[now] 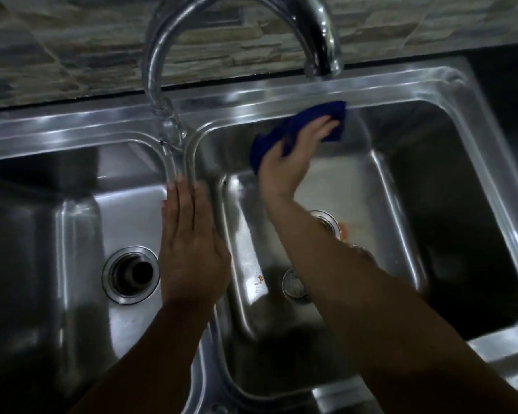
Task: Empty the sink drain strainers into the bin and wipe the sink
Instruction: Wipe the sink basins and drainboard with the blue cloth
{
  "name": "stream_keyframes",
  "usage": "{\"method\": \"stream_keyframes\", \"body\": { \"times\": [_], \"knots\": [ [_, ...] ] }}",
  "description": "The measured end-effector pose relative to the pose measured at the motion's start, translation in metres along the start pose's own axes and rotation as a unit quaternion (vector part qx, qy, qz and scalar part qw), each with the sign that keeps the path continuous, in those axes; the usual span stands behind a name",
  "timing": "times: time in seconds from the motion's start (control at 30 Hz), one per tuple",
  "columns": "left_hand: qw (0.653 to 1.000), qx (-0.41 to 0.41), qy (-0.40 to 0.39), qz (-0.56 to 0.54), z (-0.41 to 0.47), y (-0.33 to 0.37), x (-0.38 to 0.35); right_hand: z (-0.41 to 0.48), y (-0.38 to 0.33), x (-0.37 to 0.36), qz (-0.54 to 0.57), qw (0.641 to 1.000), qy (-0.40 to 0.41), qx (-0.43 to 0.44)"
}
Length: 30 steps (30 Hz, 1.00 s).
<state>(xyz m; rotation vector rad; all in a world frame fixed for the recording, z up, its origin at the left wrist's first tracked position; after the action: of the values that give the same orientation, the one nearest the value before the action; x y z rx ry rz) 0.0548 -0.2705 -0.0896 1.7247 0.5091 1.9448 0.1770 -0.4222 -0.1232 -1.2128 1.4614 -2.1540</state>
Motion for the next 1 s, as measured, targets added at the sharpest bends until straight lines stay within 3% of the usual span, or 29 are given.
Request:
{"method": "stream_keyframes", "body": {
  "times": [0.07,0.13,0.2,0.23,0.27,0.33,0.37,0.43,0.53,0.57,0.63,0.73,0.8,0.93,1.0],
  "knots": [
    [1.000,0.002,0.000,-0.002,0.000,0.000,0.000,-0.014,0.008,0.000,-0.030,0.996,-0.071,0.052],
    [1.000,0.003,-0.001,-0.003,0.000,0.000,-0.001,0.011,0.027,0.015,-0.086,0.995,-0.030,0.047],
    [1.000,0.002,0.001,-0.003,0.001,0.001,0.000,0.066,0.059,0.031,-0.257,0.966,-0.007,-0.002],
    [1.000,0.002,0.000,-0.003,0.001,0.001,0.000,0.092,0.076,0.043,-0.394,0.918,-0.015,-0.046],
    [1.000,0.002,-0.004,-0.002,0.000,0.001,0.001,0.113,0.091,0.054,-0.542,0.837,-0.039,-0.066],
    [1.000,0.002,-0.006,-0.002,0.000,0.002,0.002,0.124,0.110,0.070,-0.695,0.707,-0.133,-0.009],
    [1.000,0.003,-0.006,-0.004,0.000,0.002,0.002,0.116,0.123,0.076,-0.676,0.713,-0.186,0.008],
    [1.000,0.006,-0.001,-0.004,0.000,0.004,0.003,0.082,0.135,0.078,-0.572,0.761,-0.305,0.030],
    [1.000,0.003,-0.005,0.006,0.002,0.003,0.001,0.020,0.125,0.058,-0.489,0.773,-0.389,0.113],
    [1.000,0.004,-0.004,0.015,0.002,0.003,0.001,-0.001,0.119,0.046,-0.470,0.764,-0.415,0.152],
    [0.999,0.007,-0.004,0.050,0.000,0.005,0.003,-0.033,0.107,0.026,-0.468,0.712,-0.467,0.236],
    [0.992,0.012,-0.044,0.116,-0.002,0.010,0.002,-0.023,0.105,0.022,-0.495,0.649,-0.496,0.297],
    [0.985,0.010,-0.085,0.149,-0.001,0.017,-0.002,0.012,0.116,0.041,-0.517,0.627,-0.499,0.300],
    [0.966,-0.083,-0.149,0.194,-0.009,0.051,-0.028,0.084,0.156,0.108,-0.602,0.592,-0.472,0.254],
    [0.953,-0.081,-0.230,0.178,-0.017,0.070,-0.059,0.095,0.174,0.146,-0.629,0.565,-0.479,0.237]
  ]
}}
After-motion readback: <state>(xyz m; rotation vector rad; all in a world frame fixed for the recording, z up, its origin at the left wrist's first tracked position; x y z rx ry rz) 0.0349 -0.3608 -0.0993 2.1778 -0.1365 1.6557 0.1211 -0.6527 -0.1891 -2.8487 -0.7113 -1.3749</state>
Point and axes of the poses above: each hand's wrist, its own z-axis towards the middle knuckle, its own x-axis out of the back of the hand, y = z × x, the point moved 3 cm from there along z, towards the middle knuckle, and after that the axes turned 12 degrees about -z, right-handed, at the moved point
